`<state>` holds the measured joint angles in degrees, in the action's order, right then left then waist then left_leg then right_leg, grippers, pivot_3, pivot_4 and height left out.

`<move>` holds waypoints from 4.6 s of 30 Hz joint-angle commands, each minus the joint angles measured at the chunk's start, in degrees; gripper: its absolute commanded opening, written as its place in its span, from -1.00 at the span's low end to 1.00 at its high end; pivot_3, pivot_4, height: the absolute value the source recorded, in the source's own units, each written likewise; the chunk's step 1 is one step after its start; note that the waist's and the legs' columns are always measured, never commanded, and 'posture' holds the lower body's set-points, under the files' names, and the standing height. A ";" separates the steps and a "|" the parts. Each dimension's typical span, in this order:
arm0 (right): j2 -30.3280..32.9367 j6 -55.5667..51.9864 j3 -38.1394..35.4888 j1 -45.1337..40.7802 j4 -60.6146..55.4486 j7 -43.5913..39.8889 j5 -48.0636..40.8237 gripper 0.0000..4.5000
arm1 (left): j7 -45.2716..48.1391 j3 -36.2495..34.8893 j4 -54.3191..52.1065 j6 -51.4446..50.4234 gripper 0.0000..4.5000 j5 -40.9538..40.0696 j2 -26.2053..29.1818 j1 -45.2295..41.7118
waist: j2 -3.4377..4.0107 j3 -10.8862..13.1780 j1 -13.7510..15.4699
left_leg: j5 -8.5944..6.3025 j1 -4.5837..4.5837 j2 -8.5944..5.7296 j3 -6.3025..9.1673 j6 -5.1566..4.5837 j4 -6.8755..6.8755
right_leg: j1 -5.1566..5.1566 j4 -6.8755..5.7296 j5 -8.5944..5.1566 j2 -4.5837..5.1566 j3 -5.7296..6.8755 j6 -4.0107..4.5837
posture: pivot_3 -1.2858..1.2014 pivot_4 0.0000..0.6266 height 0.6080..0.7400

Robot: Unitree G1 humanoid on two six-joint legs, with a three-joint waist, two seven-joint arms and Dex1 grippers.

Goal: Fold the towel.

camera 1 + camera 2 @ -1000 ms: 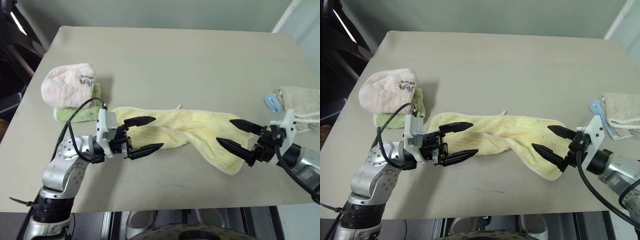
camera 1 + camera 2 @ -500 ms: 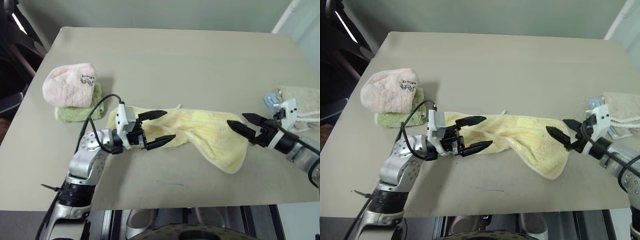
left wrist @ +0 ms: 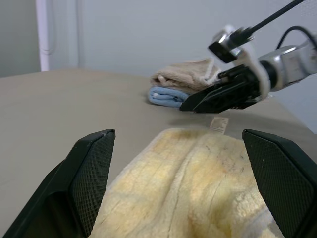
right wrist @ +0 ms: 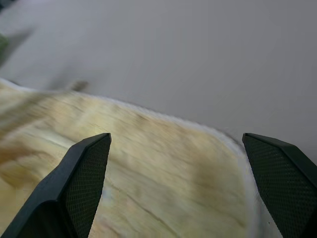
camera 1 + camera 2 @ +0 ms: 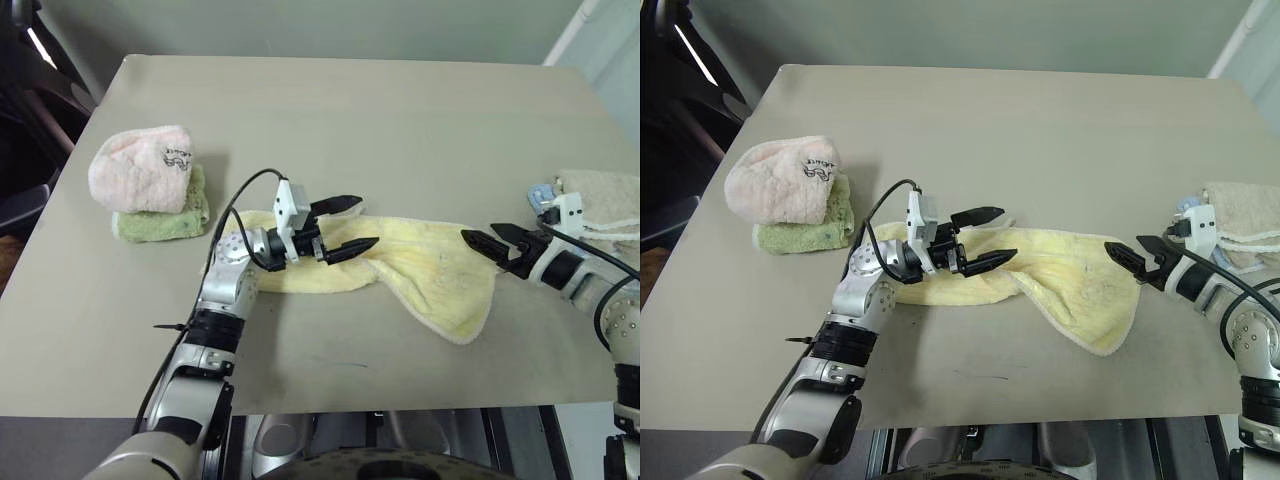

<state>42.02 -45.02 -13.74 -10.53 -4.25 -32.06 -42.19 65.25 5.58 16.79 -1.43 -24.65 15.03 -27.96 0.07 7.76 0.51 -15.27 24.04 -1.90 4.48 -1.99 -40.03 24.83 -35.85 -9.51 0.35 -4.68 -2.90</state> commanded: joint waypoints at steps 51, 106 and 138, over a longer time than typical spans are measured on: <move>0.22 3.18 10.59 -21.84 28.85 -31.55 16.71 -0.77 | -2.59 -0.70 -16.55 -7.09 1.00 -2.05 5.80 5.47 | 0.12 0.03 -0.56 | 0.46 0.02 0.10 0.02 0.30 0.31 | 0.17 -0.01 0.07 -0.10 -0.01 0.87 | 0.03 -0.52 0.89; 27.43 -2.71 -14.48 -8.61 -13.07 -32.76 -0.62 -0.96 | 13.17 -6.53 22.96 -24.41 1.00 4.08 23.11 -14.71 | 0.16 0.06 0.36 | 0.76 0.23 0.02 0.02 0.95 0.81 | 0.48 0.01 -0.37 -0.03 -0.02 0.23 | 0.03 -0.52 0.89; 28.99 -6.61 -13.24 -21.28 -16.34 -29.03 -10.02 -0.96 | 15.30 -2.52 39.58 -15.22 1.00 15.50 17.28 -20.48 | 0.37 -0.08 0.59 | 0.83 0.29 -0.06 -0.09 0.56 0.34 | 0.33 -0.04 -0.47 0.06 -0.05 -0.19 | 0.03 -0.52 0.89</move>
<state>70.01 -51.38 -23.92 -30.22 -19.24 -62.05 -50.39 79.20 1.13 55.29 -16.37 -10.99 32.24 -49.82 0.45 7.68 1.09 -14.47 24.34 -1.95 4.38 -1.44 -39.72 25.15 -35.90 -9.99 0.42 -4.73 -3.10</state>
